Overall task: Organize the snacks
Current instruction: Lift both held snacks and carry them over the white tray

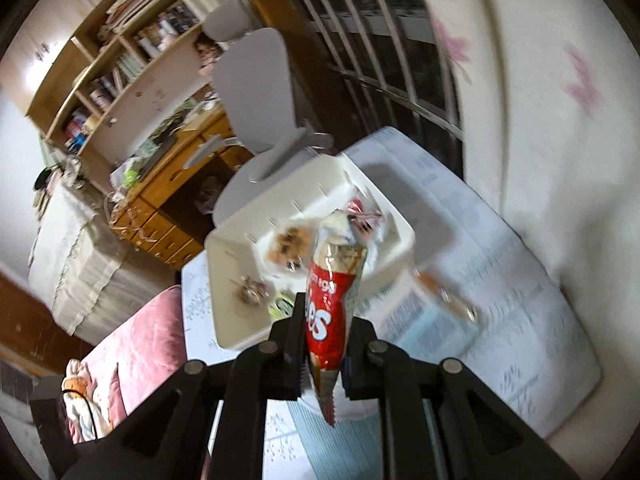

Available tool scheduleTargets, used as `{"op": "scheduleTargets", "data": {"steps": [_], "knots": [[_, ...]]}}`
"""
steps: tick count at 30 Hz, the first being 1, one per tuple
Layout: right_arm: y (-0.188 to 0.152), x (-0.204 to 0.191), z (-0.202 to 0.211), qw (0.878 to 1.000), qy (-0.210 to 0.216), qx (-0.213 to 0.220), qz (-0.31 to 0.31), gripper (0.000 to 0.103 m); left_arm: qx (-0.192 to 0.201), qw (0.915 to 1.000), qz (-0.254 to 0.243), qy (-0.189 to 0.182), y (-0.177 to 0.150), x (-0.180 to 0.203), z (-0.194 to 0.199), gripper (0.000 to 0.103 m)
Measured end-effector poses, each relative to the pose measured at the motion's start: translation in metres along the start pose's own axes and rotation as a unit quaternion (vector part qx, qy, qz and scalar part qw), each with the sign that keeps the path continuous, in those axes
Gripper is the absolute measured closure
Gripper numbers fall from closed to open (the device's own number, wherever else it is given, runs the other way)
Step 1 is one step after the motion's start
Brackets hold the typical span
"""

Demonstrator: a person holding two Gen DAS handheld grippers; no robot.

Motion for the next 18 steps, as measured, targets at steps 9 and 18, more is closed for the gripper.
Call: {"op": "scheduleTargets", "data": {"steps": [9,18], "knots": [[0.056,-0.004,-0.031,0.995,0.052,-0.03,0.079,0.091,0.033,0.9979,0.056,0.006,0.072,0.027,-0.007,0.058],[0.088,0.003,-0.073,0.985,0.09,-0.071,0.132,0.09,0.053,0.993,0.103,0.025,0.133,0.032,-0.018,0.058]]}}
Point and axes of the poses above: each gripper's, at about its wrist camera, not at the fingertips, and z roughly against the way its jaws point, x to its right, y to its top, the point moved 2 cm from there along -z, roughly the way its jaws point, and after that the axes turned 6 degrees about -x, right-handed, at the moved point
